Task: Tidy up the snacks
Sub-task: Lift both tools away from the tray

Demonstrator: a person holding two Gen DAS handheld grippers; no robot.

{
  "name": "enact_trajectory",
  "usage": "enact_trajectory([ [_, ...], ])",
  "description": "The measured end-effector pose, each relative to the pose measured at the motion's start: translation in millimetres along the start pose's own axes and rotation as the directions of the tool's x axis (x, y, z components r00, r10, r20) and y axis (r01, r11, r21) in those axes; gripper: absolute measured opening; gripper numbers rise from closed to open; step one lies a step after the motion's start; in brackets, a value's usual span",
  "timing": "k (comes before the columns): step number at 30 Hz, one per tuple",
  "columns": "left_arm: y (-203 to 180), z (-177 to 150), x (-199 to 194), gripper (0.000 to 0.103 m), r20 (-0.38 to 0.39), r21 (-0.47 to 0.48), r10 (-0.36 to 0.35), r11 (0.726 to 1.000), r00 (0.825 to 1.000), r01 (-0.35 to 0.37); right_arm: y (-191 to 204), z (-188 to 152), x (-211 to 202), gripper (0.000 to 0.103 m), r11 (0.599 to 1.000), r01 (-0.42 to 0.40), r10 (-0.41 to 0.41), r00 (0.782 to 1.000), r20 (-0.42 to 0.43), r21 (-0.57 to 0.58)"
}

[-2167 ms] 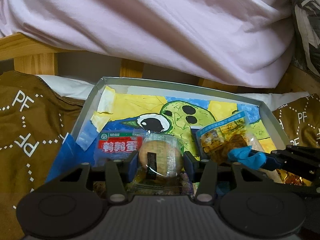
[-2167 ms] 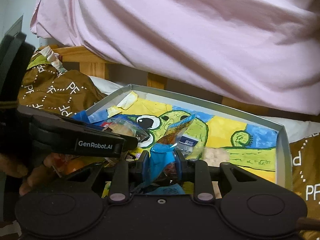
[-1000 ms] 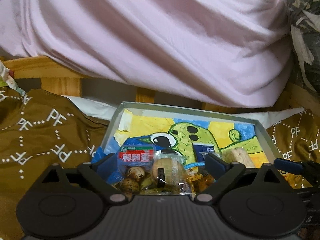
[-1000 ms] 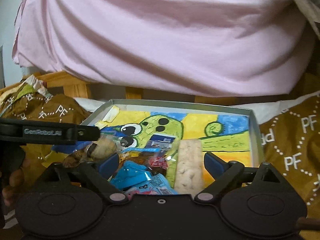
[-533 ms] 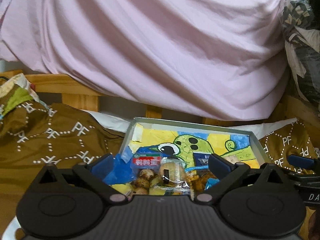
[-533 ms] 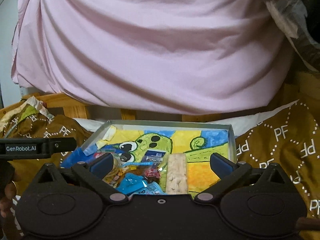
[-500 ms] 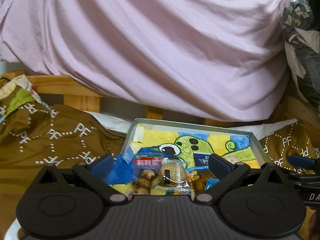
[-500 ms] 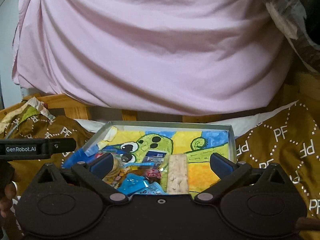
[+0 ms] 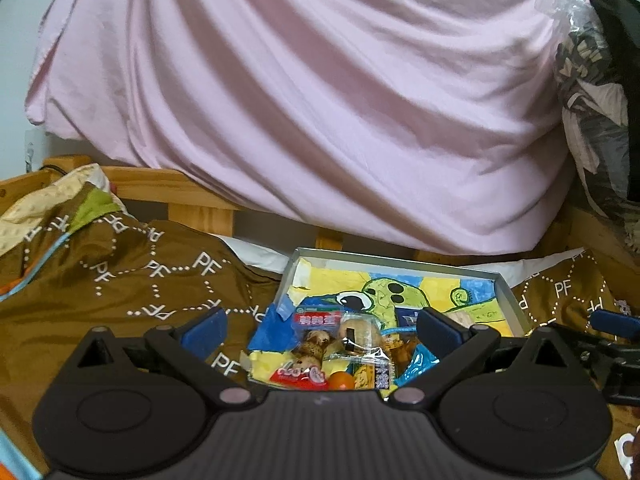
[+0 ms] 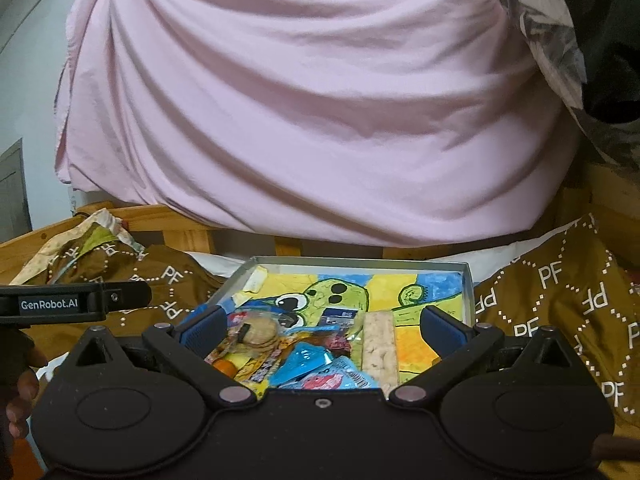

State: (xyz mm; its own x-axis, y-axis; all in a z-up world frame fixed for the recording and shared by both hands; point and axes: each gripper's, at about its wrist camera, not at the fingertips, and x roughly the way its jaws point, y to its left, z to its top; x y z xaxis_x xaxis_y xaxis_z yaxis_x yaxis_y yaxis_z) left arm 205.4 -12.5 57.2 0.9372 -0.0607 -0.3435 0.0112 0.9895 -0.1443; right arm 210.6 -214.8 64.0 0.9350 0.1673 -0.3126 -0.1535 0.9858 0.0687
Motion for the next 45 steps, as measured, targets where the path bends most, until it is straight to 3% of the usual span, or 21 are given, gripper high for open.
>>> enact_trajectory([
  [10,10.2,-17.9,-43.6,0.103,0.045,-0.002,0.033,0.999,0.998,-0.033,15.9,-2.9,-41.0,0.102,0.999,-0.031,0.032,0.999,0.023,-0.041],
  [15,12.1,-28.6,-68.1,0.103,0.094,0.030,0.041,0.999,0.995,-0.044,18.9,-8.1,-59.0,0.102,0.999,-0.054,0.054,0.998,-0.010,-0.007],
  [24,16.2,-50.0,-97.6,0.103,0.021,0.034,0.046,0.998,0.999,-0.047,24.9,-28.1,-88.7,0.102,0.997,-0.052,0.056,0.996,-0.066,0.059],
  [29,25.2,-61.1,-109.5,0.103,-0.024,-0.011,0.051,0.999,0.998,-0.051,29.8,-41.1,-98.6,0.102,0.996,-0.047,0.053,0.994,-0.092,0.072],
  [45,37.1,-101.9,-117.0,0.103,-0.071,-0.032,0.039,0.999,0.997,-0.042,45.6,-71.5,-107.1,0.102,0.996,-0.033,0.043,0.992,-0.120,0.077],
])
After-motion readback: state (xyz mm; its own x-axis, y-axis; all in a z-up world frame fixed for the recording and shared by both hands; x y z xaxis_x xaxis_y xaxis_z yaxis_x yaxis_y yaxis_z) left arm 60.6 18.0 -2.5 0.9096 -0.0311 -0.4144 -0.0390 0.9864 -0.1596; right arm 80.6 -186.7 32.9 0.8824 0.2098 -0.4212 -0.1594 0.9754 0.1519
